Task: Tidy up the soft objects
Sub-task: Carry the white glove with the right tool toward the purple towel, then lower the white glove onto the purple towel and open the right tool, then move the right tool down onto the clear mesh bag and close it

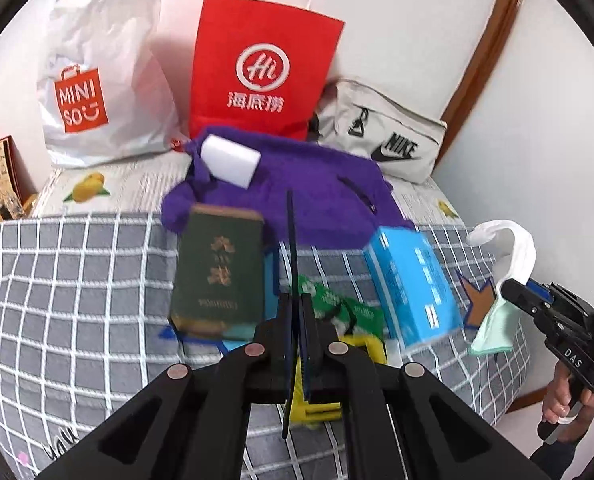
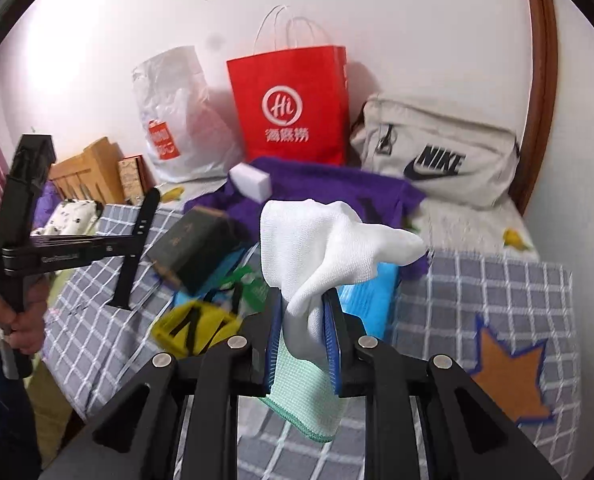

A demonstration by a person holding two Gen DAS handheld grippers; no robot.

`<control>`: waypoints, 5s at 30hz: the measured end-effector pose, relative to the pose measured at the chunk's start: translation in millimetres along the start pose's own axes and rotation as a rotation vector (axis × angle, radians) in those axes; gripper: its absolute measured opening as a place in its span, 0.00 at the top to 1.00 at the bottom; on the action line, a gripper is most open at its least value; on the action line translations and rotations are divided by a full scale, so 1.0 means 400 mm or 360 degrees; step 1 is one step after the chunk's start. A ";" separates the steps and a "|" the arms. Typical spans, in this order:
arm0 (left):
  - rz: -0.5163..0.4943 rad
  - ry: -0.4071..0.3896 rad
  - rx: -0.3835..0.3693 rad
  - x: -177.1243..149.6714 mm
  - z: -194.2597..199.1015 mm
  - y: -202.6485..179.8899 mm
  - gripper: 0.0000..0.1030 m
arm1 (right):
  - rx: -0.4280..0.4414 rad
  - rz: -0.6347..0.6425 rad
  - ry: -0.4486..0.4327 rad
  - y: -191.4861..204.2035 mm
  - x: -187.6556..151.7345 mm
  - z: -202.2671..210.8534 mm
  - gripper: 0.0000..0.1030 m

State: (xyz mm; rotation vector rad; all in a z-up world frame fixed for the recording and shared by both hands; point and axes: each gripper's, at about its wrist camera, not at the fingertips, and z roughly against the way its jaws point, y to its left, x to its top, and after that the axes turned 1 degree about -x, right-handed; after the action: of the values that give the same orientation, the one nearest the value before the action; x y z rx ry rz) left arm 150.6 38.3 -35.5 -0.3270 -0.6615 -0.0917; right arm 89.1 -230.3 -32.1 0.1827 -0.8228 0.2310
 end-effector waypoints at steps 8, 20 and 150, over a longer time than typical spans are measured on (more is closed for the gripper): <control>-0.0036 -0.0024 0.0005 0.125 -0.051 -0.003 0.96 | -0.0019 -0.0020 -0.0057 -0.042 0.134 -0.071 0.80; -0.0067 0.0019 0.0017 0.272 -0.195 -0.003 0.96 | -0.0023 -0.0025 -0.0050 -0.086 0.282 -0.236 0.80; 0.0052 0.0263 -0.0171 -0.163 -0.178 0.029 0.75 | 0.0076 -0.0226 0.0435 0.065 -0.249 -0.154 0.46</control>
State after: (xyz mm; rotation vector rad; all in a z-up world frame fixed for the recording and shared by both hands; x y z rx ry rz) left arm 143.3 24.7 -131.3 -0.4287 -0.4882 -0.1219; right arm 59.7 -203.1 -145.2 0.2473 -0.5306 0.1381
